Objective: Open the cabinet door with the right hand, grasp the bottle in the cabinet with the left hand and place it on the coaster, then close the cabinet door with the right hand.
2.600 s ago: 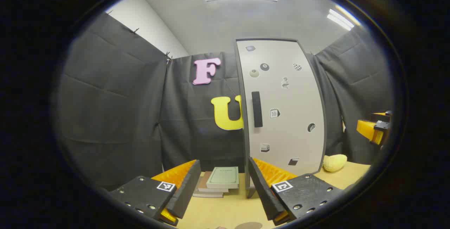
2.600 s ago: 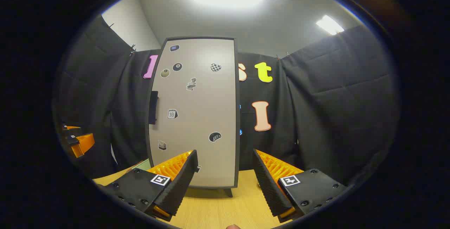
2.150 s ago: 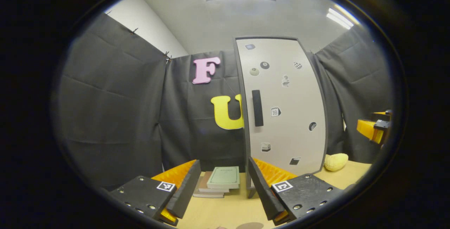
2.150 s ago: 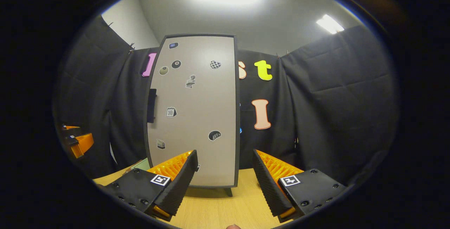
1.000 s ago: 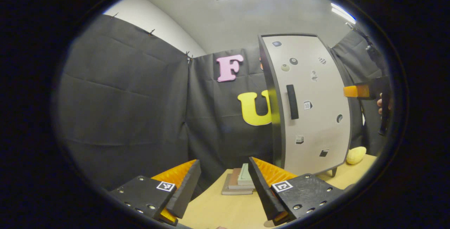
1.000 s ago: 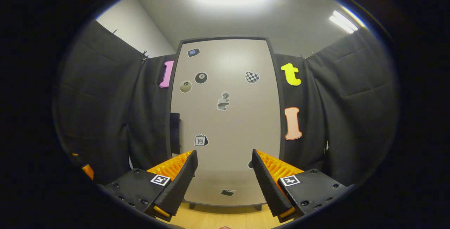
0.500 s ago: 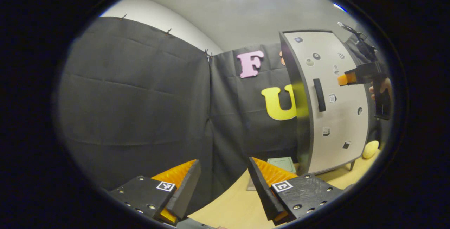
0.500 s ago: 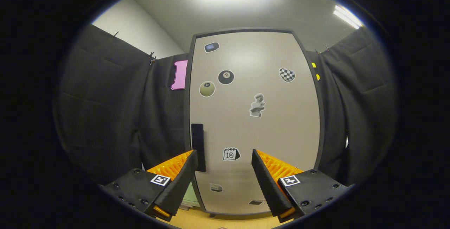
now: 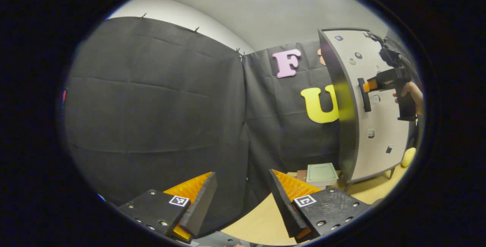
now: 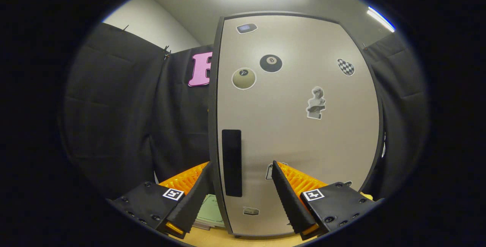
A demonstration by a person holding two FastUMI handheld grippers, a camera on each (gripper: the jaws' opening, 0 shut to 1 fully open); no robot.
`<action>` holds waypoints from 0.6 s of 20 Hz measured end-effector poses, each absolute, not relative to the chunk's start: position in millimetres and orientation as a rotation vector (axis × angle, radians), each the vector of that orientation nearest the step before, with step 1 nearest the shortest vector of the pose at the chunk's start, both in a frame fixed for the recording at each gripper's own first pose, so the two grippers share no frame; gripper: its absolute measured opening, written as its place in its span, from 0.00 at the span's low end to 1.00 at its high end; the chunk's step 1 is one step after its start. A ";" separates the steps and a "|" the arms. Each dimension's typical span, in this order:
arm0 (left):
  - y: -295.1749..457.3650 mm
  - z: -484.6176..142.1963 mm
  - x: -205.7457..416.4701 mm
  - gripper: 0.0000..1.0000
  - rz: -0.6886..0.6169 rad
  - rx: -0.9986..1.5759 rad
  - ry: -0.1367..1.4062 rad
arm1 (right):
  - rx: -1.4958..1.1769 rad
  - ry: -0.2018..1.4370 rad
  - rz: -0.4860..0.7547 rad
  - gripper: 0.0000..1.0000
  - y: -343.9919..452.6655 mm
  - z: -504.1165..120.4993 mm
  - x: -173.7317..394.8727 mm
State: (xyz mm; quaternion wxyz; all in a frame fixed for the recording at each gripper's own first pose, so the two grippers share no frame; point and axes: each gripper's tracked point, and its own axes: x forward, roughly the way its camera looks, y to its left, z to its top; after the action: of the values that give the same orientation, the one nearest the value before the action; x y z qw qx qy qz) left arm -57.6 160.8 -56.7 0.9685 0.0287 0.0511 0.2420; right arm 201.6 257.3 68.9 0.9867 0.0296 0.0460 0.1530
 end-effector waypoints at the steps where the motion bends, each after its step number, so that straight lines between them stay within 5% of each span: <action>1: 165.7 -59.8 -60.6 0.82 0.498 0.055 0.109 | 0.065 0.107 0.315 0.98 263.4 66.0 205.8; 8: 185.3 -71.0 -75.2 0.82 0.534 0.044 0.128 | 0.070 0.201 0.305 0.79 285.3 43.3 233.7; 10: 186.0 -73.3 -74.8 0.82 0.533 0.040 0.131 | 0.061 0.208 0.282 0.44 284.4 40.2 239.4; 12: 185.4 -73.7 -74.3 0.82 0.528 0.038 0.133 | 0.023 0.197 0.273 0.36 283.7 40.1 240.9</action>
State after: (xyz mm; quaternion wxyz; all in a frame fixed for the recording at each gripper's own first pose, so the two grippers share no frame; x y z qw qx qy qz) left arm -74.3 185.4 -73.7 0.9630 0.0188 0.0659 0.2607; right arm 240.9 283.7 40.1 0.9858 0.0117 0.0978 0.1359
